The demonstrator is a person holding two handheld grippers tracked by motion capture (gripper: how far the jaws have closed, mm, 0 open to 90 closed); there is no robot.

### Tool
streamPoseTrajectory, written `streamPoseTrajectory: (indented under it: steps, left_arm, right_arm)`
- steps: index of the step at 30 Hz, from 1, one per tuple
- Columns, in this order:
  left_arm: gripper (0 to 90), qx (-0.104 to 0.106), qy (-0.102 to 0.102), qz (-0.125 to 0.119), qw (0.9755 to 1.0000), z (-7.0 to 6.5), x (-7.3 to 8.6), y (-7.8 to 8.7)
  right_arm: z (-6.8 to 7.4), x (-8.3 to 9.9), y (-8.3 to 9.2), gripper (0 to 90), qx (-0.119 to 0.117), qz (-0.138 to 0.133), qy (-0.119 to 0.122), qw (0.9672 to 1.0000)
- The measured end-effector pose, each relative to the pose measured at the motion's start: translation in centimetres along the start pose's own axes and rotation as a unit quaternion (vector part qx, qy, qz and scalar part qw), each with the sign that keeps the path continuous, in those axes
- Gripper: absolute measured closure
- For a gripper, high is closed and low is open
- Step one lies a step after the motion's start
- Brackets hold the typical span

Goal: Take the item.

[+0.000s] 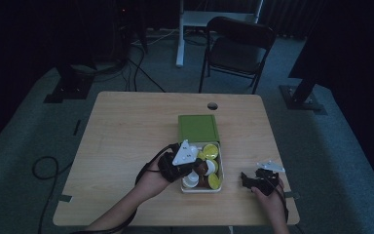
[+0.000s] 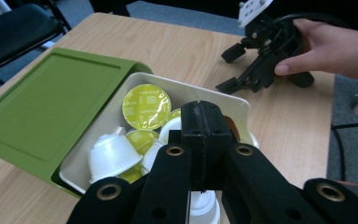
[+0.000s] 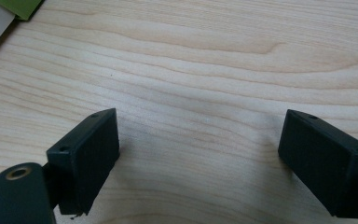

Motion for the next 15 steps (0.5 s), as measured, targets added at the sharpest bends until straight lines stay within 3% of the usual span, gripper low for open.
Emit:
streamPoseTrajectory:
  steps: [15]
  left_arm:
    - [90.0, -0.022, 0.018, -0.017, 0.9994, 3.1, -0.8, 2.3]
  right_arm:
    - [0.0, 0.0, 0.0, 11.8, 0.000, 0.000, -0.001, 1.0000]
Point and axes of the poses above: each handheld gripper's, and its own axes: y roughly backward along the jaws, x roughly out of its underside, z roughly to its left, the point moved 6 cm from there along -y, roughly forward along the jaws, and after that the axes turned 15 degrees about -x, right-handed, at the moved point
